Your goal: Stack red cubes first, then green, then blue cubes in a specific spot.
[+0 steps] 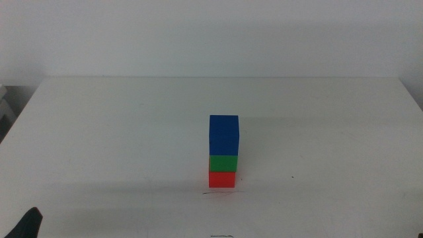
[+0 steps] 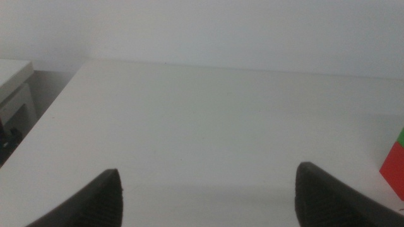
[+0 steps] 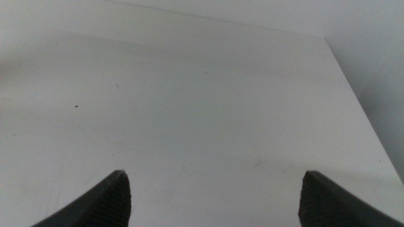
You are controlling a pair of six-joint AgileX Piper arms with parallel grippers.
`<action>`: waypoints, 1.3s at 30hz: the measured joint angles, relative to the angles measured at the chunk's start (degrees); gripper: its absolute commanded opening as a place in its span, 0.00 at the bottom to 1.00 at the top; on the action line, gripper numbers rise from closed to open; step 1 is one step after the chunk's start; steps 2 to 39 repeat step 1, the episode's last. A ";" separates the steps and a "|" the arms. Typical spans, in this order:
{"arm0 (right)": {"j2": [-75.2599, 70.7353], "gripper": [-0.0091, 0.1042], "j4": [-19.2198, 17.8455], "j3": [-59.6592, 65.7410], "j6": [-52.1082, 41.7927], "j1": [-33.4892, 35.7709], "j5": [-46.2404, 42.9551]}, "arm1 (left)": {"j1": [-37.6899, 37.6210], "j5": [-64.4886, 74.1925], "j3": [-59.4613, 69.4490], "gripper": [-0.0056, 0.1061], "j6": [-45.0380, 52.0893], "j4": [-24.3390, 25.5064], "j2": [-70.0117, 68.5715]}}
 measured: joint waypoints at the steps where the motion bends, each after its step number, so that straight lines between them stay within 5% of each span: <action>1: 0.00 0.68 0.00 0.00 0.00 0.00 -0.03 | 0.00 0.14 0.00 0.89 0.00 0.00 0.00; 39: 0.00 0.68 0.00 0.00 0.00 0.00 -0.03 | 0.00 0.14 0.00 0.89 0.00 0.00 0.00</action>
